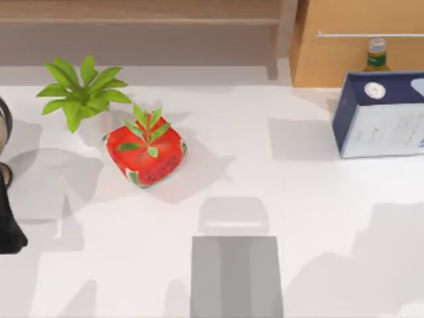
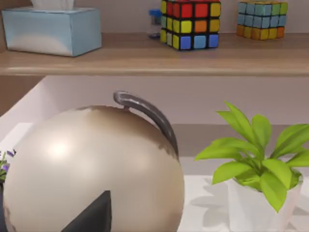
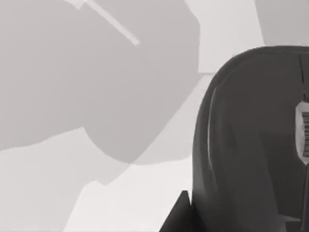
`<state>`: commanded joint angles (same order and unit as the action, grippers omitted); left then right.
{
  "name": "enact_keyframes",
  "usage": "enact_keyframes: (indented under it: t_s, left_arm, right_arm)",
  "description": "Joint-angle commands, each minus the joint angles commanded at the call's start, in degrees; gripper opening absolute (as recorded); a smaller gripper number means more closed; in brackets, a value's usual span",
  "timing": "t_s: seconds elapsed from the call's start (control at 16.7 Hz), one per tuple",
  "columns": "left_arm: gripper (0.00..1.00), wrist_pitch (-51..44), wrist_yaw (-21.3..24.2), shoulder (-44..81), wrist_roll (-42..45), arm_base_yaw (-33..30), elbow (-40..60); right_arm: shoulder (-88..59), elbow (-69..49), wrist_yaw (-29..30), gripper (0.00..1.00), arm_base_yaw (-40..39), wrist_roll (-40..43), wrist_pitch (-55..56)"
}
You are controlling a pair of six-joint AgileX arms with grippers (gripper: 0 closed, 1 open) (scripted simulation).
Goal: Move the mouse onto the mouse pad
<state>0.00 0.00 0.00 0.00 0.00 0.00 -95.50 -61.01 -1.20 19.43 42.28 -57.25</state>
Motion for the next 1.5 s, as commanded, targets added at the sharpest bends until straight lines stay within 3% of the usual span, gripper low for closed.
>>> enact_keyframes:
  t_s: [0.36, 0.84, 1.14, 1.5]
  left_arm:
    - [1.0, 0.0, 0.0, 0.0, 0.0, 0.0, 0.0]
    - [1.0, 0.0, 0.0, 0.0, 0.0, 0.0, 0.0]
    - [1.0, 0.0, 0.0, 0.0, 0.0, 0.0, 0.0]
    - [1.0, 0.0, 0.0, 0.0, 0.0, 0.0, 0.0]
  right_arm:
    - [2.69, -6.3, 1.6, 0.0, -0.31, -3.45, -8.05]
    - [1.74, -7.65, 0.59, 0.0, -3.97, -7.36, -7.9]
    - [-1.55, -13.19, -2.26, 0.0, -21.31, -23.8, -6.59]
    - [-7.0, -20.75, -2.8, 0.0, -50.0, -52.62, -4.76]
